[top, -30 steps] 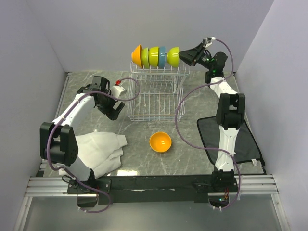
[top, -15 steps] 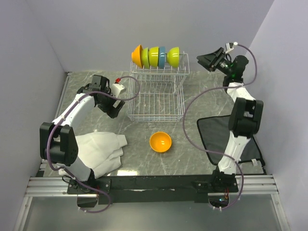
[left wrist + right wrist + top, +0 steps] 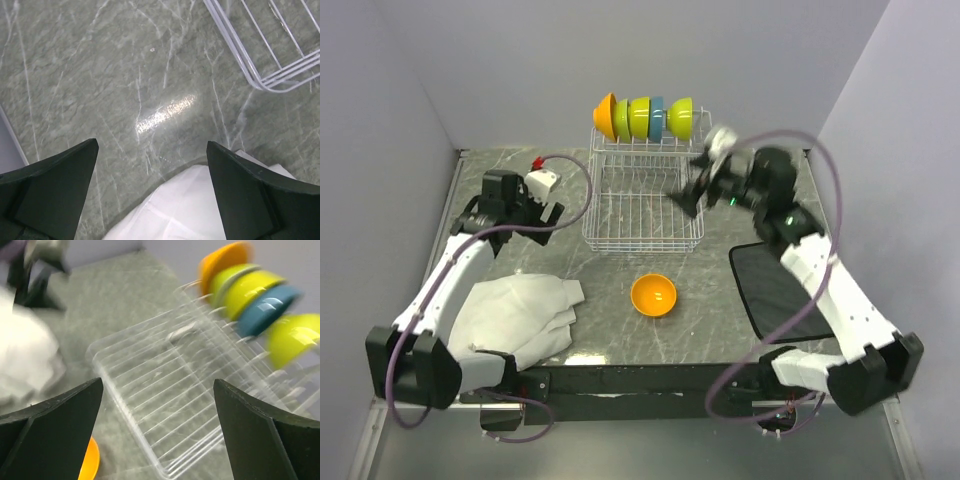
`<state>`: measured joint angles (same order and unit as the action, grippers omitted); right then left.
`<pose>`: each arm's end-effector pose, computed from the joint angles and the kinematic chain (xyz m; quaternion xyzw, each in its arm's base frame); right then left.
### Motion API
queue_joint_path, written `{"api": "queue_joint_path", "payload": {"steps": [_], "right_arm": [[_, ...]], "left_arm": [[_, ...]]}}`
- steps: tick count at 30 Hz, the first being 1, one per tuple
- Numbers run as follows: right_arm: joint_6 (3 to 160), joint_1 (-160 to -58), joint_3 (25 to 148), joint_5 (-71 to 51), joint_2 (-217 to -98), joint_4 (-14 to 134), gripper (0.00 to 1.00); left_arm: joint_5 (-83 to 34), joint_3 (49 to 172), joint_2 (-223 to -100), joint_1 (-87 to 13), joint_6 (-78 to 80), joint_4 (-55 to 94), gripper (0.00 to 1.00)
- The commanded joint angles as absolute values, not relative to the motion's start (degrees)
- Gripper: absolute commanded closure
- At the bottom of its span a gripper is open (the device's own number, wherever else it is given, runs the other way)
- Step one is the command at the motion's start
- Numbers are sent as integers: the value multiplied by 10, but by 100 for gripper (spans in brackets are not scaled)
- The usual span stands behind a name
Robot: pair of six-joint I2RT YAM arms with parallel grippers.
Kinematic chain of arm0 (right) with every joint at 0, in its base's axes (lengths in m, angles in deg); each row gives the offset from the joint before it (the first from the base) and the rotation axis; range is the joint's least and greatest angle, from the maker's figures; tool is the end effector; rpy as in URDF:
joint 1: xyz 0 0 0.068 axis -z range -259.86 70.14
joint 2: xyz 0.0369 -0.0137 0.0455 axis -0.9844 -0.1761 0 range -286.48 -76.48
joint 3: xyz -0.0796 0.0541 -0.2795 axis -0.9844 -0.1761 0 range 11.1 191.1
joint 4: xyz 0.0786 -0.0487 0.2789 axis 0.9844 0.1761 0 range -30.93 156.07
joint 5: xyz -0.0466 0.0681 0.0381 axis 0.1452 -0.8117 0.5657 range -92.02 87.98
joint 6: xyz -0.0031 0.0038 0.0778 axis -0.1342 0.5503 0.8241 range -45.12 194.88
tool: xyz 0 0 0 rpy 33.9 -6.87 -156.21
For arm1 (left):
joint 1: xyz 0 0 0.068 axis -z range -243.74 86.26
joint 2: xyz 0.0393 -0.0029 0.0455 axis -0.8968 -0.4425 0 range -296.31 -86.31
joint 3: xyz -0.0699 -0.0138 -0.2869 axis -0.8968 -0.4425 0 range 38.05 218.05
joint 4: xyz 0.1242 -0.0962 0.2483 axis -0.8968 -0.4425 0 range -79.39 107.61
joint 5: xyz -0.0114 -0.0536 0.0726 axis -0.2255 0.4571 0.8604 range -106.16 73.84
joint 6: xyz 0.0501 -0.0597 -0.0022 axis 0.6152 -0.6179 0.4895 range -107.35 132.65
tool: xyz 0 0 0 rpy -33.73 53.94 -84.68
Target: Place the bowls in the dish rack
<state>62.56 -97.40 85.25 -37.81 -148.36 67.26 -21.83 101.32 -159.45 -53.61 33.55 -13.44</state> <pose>0.3074 0.1380 0.4446 -0.3809 0.6298 0.2570 0.6262 0.3219 -0.0642 0.3079 0.2628 0.8700 -0.0059 0.4172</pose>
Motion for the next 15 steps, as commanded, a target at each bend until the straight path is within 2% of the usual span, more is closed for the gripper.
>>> {"api": "queue_joint_path", "payload": {"steps": [1, 4, 5, 10, 12, 13, 15], "right_arm": [[430, -1061, 691, -254, -1391, 728, 0], [333, -1109, 622, -279, -1349, 757, 0], [234, -1125, 612, -287, -1343, 815, 2], [114, -1222, 543, -257, -1317, 847, 24], [79, -1244, 559, -266, -1343, 905, 31], [64, -1262, 570, -268, -1357, 927, 40], [60, -1279, 596, -274, -1397, 971, 48]], "left_arm": [[-206, 956, -1519, -541, 309, -94, 3], [-197, 913, -1464, -554, 295, -79, 3], [-192, 904, -1441, -558, 288, -74, 3], [-192, 859, -1372, -592, 273, -84, 3], [-204, 845, -1356, -600, 272, -92, 3], [-206, 842, -1342, -610, 268, -95, 3], [-214, 835, -1332, -621, 259, -109, 3]]}}
